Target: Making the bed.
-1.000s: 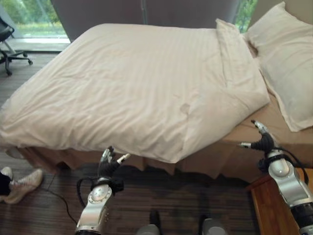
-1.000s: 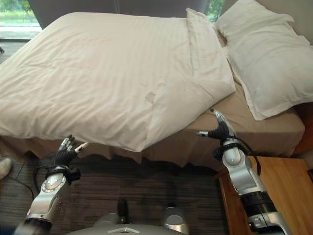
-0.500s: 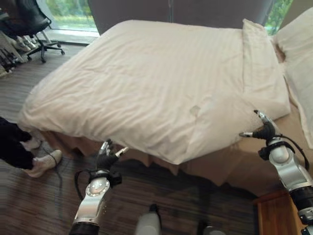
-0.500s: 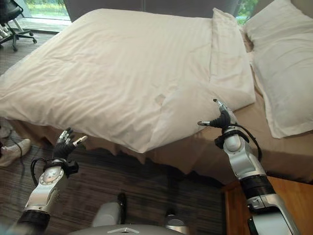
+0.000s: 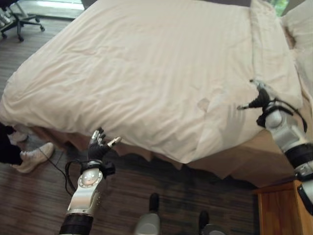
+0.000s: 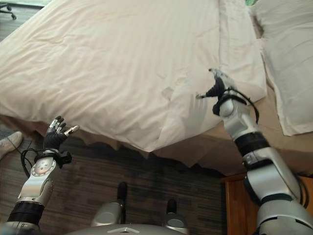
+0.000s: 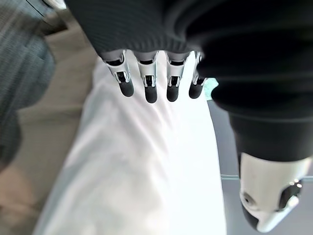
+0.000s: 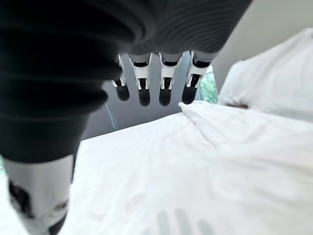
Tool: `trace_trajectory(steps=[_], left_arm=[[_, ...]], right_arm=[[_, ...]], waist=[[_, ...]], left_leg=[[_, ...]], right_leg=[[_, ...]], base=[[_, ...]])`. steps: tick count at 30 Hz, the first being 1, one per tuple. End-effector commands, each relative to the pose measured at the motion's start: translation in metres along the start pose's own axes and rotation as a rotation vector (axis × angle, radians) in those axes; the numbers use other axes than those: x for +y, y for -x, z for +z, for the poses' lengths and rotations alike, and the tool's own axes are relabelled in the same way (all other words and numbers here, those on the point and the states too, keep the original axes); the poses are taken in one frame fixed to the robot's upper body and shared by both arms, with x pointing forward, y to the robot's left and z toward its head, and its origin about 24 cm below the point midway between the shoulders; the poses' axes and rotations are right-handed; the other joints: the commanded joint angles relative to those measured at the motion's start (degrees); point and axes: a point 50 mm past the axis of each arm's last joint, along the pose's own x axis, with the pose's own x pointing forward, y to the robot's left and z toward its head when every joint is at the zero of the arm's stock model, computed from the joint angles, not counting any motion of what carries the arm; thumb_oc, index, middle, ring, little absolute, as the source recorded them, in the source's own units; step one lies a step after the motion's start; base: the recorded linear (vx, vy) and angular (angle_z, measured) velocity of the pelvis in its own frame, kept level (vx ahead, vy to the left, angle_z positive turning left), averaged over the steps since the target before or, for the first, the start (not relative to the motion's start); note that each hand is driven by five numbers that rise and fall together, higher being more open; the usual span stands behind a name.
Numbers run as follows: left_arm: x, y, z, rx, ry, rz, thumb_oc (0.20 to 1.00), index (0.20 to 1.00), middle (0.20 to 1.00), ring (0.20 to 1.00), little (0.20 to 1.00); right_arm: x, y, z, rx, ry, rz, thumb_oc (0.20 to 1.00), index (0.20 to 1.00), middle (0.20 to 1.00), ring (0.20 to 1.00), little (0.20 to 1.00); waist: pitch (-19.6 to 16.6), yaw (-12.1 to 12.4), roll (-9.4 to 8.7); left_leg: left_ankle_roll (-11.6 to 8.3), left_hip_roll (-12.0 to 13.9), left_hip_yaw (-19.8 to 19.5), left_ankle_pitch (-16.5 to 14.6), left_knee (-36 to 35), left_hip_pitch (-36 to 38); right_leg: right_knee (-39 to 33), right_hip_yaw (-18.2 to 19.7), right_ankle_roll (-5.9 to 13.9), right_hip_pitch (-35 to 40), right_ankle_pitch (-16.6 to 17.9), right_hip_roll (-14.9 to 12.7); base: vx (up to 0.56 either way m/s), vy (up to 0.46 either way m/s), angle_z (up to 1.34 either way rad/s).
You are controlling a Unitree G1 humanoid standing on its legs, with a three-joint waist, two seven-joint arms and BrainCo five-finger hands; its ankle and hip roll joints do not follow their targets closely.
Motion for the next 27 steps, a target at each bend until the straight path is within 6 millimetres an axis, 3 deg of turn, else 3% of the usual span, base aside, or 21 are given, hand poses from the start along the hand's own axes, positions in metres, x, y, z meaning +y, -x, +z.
trace_trajectory(steps=[1,5,11,12,14,15,16,17,18,19,21,23,27], left_arm=[[0.005,-0.005,0.018,-0.098,0.038,0.010,1.000,1.000,1.000,1.000,1.000],[0.007,-0.010,0.028,-0.139,0.036,0.013,1.000,1.000,1.000,1.000,1.000],[0.004,-0.018,0.051,-0.228,0.092,0.023,1.000,1.000,1.000,1.000,1.000],[0.003,-0.019,0.052,-0.229,0.122,0.023,1.000,1.000,1.000,1.000,1.000],[0.003,-0.019,0.052,-0.231,0.124,0.028,1.000,1.000,1.000,1.000,1.000],[0.002,-0.019,0.054,-0.241,0.136,0.026,1.000,1.000,1.000,1.000,1.000],[0.002,-0.019,0.054,-0.242,0.138,0.026,1.000,1.000,1.000,1.000,1.000],[0.000,-0.019,0.057,-0.254,0.146,0.018,1.000,1.000,1.000,1.000,1.000],[0.000,-0.019,0.057,-0.254,0.149,0.018,1.000,1.000,1.000,1.000,1.000],[-0.001,-0.019,0.055,-0.253,0.160,0.012,1.000,1.000,1.000,1.000,1.000],[0.000,-0.019,0.056,-0.257,0.166,0.017,1.000,1.000,1.000,1.000,1.000],[0.005,-0.017,0.058,-0.272,0.183,0.041,1.000,1.000,1.000,1.000,1.000],[0.005,-0.019,0.041,-0.199,0.205,0.067,1.000,1.000,1.000,1.000,1.000]], right_arm=[[-0.048,-0.012,0.007,-0.025,0.073,-0.158,1.000,1.000,1.000,1.000,1.000],[-0.068,-0.021,0.016,-0.021,0.064,-0.224,1.000,1.000,1.000,1.000,1.000],[-0.107,-0.027,0.021,0.010,0.060,-0.345,1.000,1.000,1.000,1.000,1.000],[-0.117,-0.028,0.027,-0.007,0.066,-0.372,1.000,1.000,1.000,1.000,1.000],[-0.122,-0.027,0.027,-0.005,0.077,-0.385,1.000,1.000,1.000,1.000,1.000],[-0.131,-0.027,0.029,-0.010,0.075,-0.413,1.000,1.000,1.000,1.000,1.000],[-0.132,-0.027,0.029,-0.010,0.076,-0.414,1.000,1.000,1.000,1.000,1.000],[-0.142,-0.027,0.028,0.003,0.090,-0.441,1.000,1.000,1.000,1.000,1.000],[-0.143,-0.027,0.029,0.002,0.091,-0.443,1.000,1.000,1.000,1.000,1.000],[-0.151,-0.026,0.024,0.023,0.102,-0.455,1.000,1.000,1.000,1.000,1.000],[-0.149,-0.027,0.020,0.043,0.110,-0.443,1.000,1.000,1.000,1.000,1.000],[-0.146,-0.028,0.014,0.075,0.150,-0.399,0.200,0.200,0.200,0.200,0.200],[-0.125,-0.032,0.017,0.065,0.187,-0.317,0.200,0.200,0.200,0.200,0.200]], waist=[[-2.02,0.45,-0.22],[-0.08,1.19,0.58],[3.16,2.38,3.28],[4.12,2.69,4.72],[4.51,2.72,5.45],[5.32,2.86,7.01],[5.10,2.89,7.06],[5.75,3.24,8.80],[5.66,3.22,8.88],[5.65,3.29,10.37],[5.50,3.47,11.07],[5.77,3.23,11.48],[5.50,2.77,11.58]], left_leg=[[-6.93,2.02,1.46,0.85,0.45,-4.86],[-7.21,1.77,1.17,1.64,0.45,-8.35],[-7.78,0.95,0.41,3.10,0.45,-14.27],[-7.85,0.46,0.11,3.61,0.45,-16.09],[-7.81,0.23,-0.05,3.84,0.45,-17.04],[-7.71,-0.24,-0.32,4.34,0.45,-18.60],[-7.69,-0.23,-0.29,4.41,0.45,-18.95],[-7.53,-0.77,-0.56,4.88,0.45,-20.10],[-7.52,-0.78,-0.55,4.92,0.45,-20.32],[-7.36,-1.33,-0.51,5.15,0.45,-21.53],[-7.24,-1.52,-0.55,5.24,0.45,-21.96],[-7.16,-1.75,-0.15,4.94,0.45,-21.44],[-7.15,-0.94,0.39,4.87,0.45,-19.71]], right_leg=[[0.95,-1.40,1.30,1.54,-4.32,-2.04],[0.95,-1.24,1.38,-1.55,-3.78,-2.53],[1.25,-1.79,1.36,-6.56,-2.85,-3.27],[2.54,-1.98,1.34,-8.41,-3.45,-3.75],[3.95,-2.02,1.32,-9.58,-4.10,-4.14],[7.23,-1.70,1.19,-12.53,-5.30,-5.03],[7.85,-1.56,1.20,-13.20,-5.59,-5.05],[10.38,-1.34,1.08,-15.71,-6.49,-6.07],[10.76,-1.25,1.08,-16.13,-6.67,-6.10],[12.70,-0.65,0.92,-18.62,-6.95,-6.77],[13.75,-0.39,0.87,-19.73,-7.27,-6.98],[15.01,0.64,0.73,-20.43,-8.27,-7.21],[13.55,1.91,0.53,-19.00,-7.55,-6.20]], base=[[0.02,0.030,0.01],[-0.01,0.001,0.00],[-0.05,0.004,0.07],[-0.02,0.023,0.20],[-0.02,0.045,0.10],[-0.02,0.059,0.13],[-0.05,0.089,0.14],[-0.02,0.047,0.08],[-0.02,0.082,0.05],[0.02,0.052,0.10],[0.02,0.034,0.16],[0.02,0.001,0.15],[0.01,-0.001,0.00]])
